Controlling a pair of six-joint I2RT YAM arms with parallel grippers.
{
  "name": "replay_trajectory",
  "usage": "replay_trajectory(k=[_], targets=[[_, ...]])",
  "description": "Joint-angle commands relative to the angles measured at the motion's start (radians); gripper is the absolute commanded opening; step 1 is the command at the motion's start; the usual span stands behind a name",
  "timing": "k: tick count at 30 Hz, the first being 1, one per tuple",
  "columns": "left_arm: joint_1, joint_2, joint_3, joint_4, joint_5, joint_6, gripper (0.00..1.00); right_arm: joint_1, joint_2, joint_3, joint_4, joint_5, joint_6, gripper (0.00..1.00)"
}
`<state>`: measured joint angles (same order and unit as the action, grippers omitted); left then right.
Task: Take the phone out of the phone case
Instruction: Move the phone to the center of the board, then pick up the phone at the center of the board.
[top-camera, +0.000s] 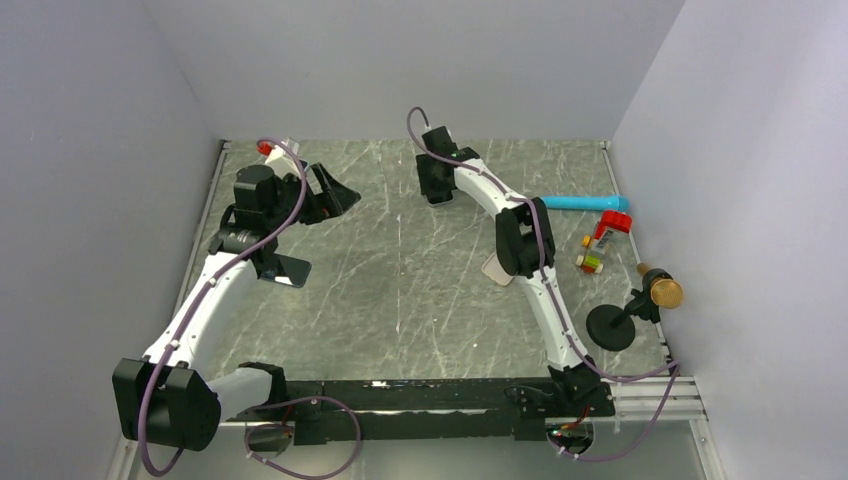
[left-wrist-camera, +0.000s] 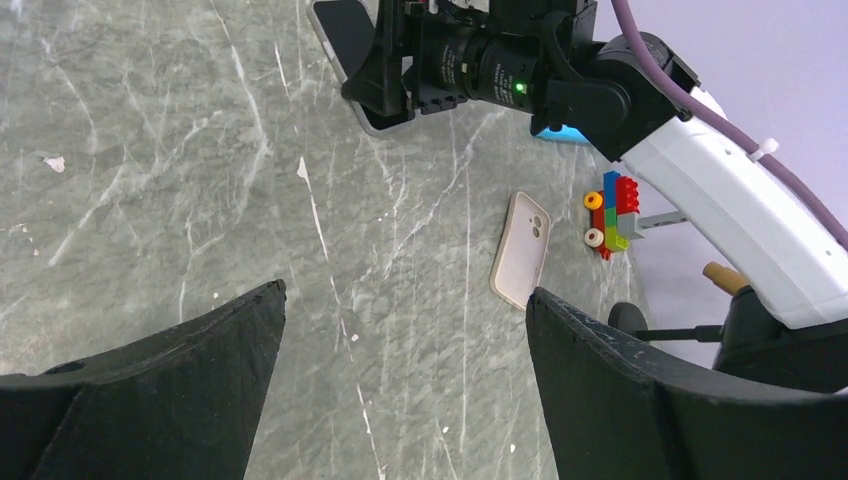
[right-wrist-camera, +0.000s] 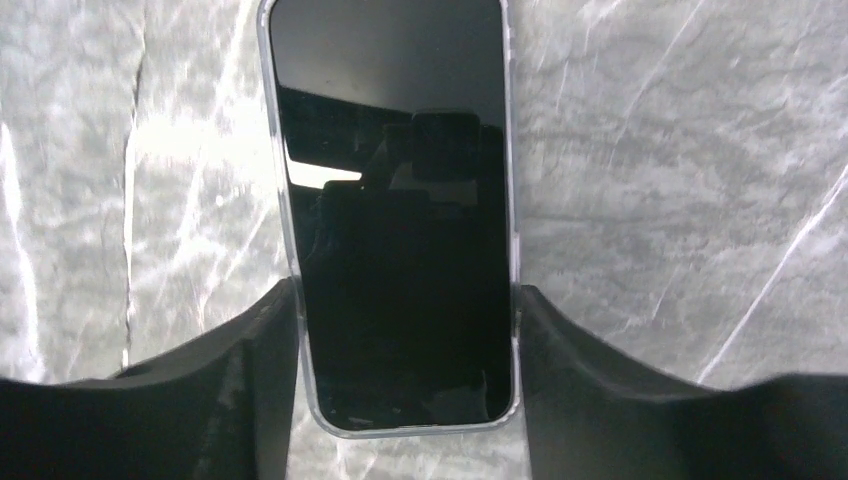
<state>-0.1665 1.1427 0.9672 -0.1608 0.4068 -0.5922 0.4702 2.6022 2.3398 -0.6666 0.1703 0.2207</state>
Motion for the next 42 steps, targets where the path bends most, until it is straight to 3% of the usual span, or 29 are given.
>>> replay_trajectory(k=[1, 7, 10, 14, 18, 28, 31, 35, 42], targets=[[0.007, 0.001, -0.011, 0.051, 0.031, -0.011, 0.92, 0.032, -0.054, -0.151, -0.188, -0.017, -0.015, 0.45], [0.010, -0.006, -0.016, 0.060, 0.039, -0.013, 0.93, 0.072, -0.272, -0.492, -0.082, -0.066, 0.045, 0.48], [0.010, -0.009, -0.019, 0.067, 0.040, -0.015, 0.93, 0.098, -0.385, -0.671, -0.031, -0.072, 0.099, 0.57], [0.013, 0.002, -0.021, 0.079, 0.067, -0.022, 0.92, 0.134, -0.500, -0.849, 0.030, -0.055, 0.152, 0.75], [0.013, 0.010, -0.028, 0.092, 0.072, -0.018, 0.93, 0.143, -0.493, -0.843, 0.027, -0.026, 0.155, 0.99], [0.014, 0.013, -0.034, 0.092, 0.071, -0.020, 0.92, 0.141, -0.329, -0.626, -0.064, 0.080, 0.157, 0.99], [0.013, 0.016, -0.038, 0.092, 0.063, -0.012, 0.92, 0.142, -0.298, -0.598, -0.085, 0.072, 0.173, 0.82], [0.014, 0.024, -0.035, 0.099, 0.081, -0.019, 0.89, 0.141, -0.343, -0.686, -0.016, 0.026, 0.217, 0.38], [0.012, 0.023, -0.039, 0.093, 0.058, 0.001, 0.89, 0.142, -0.522, -0.878, 0.161, -0.043, 0.343, 0.06]])
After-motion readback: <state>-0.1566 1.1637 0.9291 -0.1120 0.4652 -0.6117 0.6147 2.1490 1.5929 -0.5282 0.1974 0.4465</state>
